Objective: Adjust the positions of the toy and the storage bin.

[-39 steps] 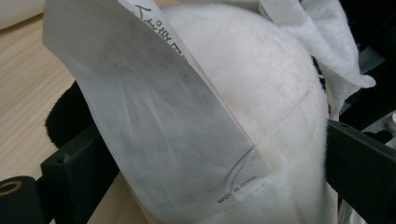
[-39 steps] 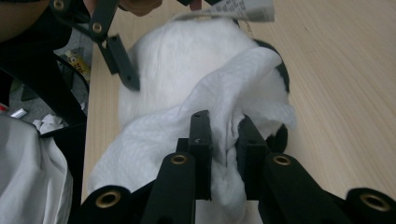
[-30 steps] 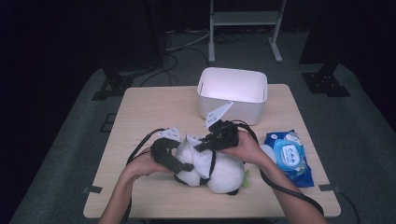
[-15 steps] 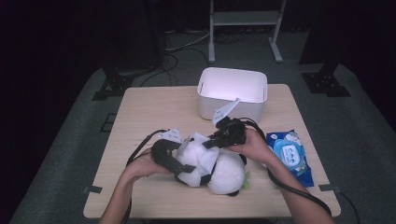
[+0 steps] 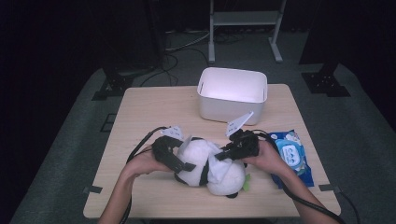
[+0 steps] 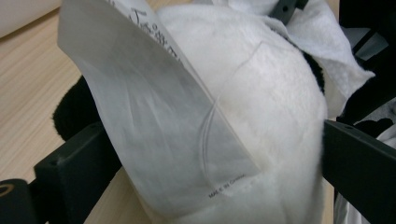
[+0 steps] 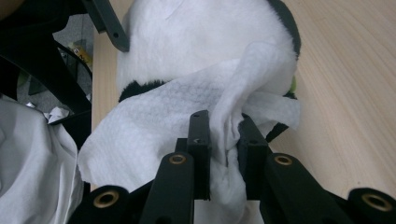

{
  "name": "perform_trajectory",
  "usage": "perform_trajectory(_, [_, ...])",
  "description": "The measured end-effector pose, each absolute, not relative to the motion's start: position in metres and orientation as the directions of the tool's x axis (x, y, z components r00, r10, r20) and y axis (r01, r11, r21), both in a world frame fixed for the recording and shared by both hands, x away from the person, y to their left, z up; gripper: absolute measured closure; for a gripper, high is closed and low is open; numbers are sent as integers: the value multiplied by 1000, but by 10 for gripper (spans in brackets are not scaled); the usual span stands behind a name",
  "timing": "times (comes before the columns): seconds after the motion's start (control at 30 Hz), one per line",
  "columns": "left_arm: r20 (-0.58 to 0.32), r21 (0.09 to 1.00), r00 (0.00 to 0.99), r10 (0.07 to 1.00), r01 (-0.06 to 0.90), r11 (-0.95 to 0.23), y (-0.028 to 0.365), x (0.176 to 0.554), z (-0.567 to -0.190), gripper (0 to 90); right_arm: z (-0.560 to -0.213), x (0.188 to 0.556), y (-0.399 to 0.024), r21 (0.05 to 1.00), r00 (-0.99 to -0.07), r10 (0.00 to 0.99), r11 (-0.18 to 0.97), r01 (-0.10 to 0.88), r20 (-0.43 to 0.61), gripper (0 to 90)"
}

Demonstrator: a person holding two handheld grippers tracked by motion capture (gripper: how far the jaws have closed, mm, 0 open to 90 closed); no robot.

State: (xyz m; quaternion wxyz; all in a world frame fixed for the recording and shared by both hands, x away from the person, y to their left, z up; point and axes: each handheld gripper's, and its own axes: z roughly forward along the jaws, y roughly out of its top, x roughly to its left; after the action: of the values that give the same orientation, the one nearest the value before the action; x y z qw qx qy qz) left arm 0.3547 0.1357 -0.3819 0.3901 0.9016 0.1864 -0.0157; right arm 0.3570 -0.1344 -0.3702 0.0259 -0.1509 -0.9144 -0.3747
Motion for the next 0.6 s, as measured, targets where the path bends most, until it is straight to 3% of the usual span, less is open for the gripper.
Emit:
perform_trajectory(0.4, [-174, 618, 948, 266, 316, -720, 116, 372, -376, 0, -372, 357, -128, 679, -960, 235, 681, 275, 154, 782])
perform_trajectory(0.47, [-164, 626, 948, 272, 314, -714, 117, 372, -378, 78, -373, 359, -128, 677, -960, 238, 683, 274, 148, 781])
perform_trajectory(0.53, [-148, 657, 948, 281, 307, -689, 120, 372, -378, 245, -374, 362, -129, 676, -958, 246, 683, 277, 145, 781])
perform_trajectory(0.6, [-131, 684, 950, 282, 293, -668, 122, 371, -379, 356, -374, 366, -132, 674, -954, 257, 679, 291, 153, 781])
